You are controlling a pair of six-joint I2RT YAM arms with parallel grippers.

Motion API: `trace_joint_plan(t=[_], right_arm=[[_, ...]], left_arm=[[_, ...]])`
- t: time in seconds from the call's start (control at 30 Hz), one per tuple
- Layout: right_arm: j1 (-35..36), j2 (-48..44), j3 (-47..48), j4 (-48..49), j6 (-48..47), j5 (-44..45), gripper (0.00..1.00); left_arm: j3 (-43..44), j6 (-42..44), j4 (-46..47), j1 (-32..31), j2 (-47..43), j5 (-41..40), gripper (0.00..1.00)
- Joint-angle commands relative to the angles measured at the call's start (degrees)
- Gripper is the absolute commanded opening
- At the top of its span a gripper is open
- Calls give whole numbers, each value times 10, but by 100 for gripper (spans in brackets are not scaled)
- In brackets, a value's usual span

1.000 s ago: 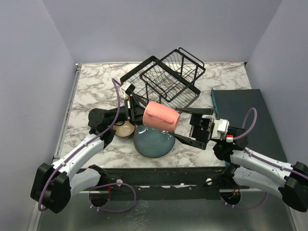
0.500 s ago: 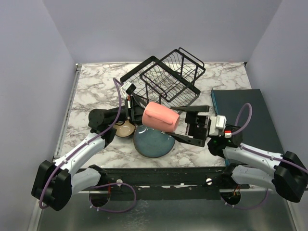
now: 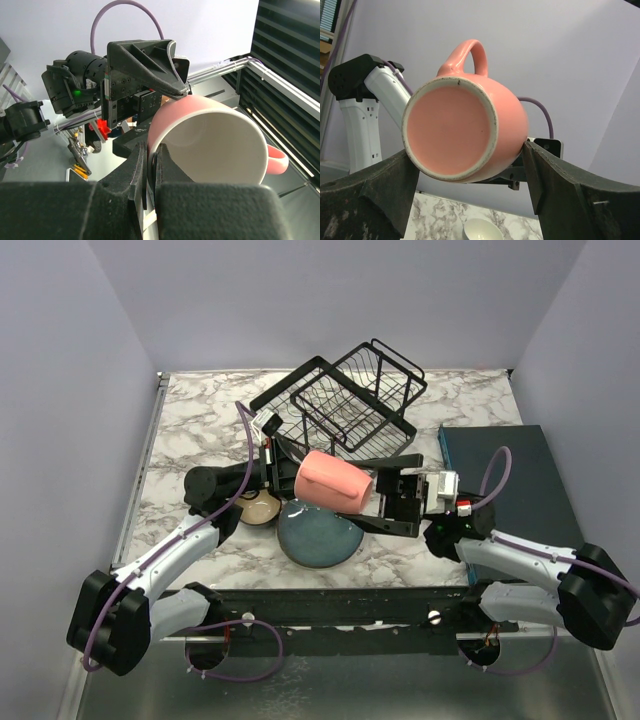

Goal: Load the mixed dishes into the dish rack
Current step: Turn the cup upside down in the dish rack.

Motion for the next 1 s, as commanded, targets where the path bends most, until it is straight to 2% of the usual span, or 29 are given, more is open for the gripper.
trace_joint_plan(t=[0.0, 0.4, 0.5, 0.97], right_arm=[[3, 10, 18, 135, 14, -26, 84], [4, 14, 29, 163, 29, -37, 87], [4, 10, 31, 163, 30, -38, 100], [5, -2, 40, 164, 26, -47, 100]], left_arm=[[10, -14, 46, 3, 0, -11, 0], [6, -23, 52, 3, 1, -20, 0], [7, -24, 54, 3, 1, -21, 0], [2, -29, 54, 2, -3, -30, 0]])
